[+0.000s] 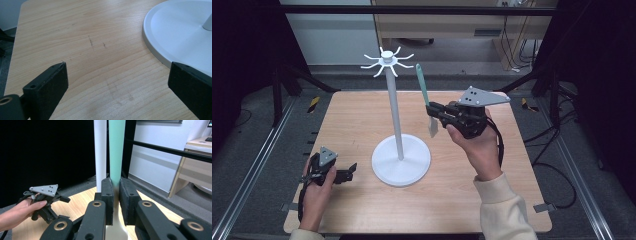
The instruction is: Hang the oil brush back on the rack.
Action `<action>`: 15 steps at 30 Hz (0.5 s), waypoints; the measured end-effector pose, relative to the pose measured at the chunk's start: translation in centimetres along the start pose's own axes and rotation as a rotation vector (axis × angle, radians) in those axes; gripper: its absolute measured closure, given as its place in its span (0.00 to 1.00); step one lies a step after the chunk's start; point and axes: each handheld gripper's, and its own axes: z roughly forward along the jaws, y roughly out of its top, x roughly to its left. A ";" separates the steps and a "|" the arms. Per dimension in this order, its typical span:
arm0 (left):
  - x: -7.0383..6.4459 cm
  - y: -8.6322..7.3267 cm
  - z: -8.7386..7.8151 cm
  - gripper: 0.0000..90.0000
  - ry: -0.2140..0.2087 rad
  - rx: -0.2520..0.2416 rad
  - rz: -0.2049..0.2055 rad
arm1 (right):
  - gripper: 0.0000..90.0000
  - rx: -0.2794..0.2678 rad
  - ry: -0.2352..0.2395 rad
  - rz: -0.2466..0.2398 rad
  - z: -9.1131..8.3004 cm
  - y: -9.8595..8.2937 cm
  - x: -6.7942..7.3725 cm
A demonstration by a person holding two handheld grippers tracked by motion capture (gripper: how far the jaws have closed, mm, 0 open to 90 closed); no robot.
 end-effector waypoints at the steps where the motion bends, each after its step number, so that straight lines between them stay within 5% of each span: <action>1: 0.0 0.0 0.0 0.03 0.000 0.000 0.000 | 0.91 0.003 0.001 -0.001 0.1 0.0 0.0; 15: 0.0 0.0 0.0 0.03 0.000 0.001 -0.001 | 0.91 0.019 0.017 -0.001 0.8 0.4 -0.2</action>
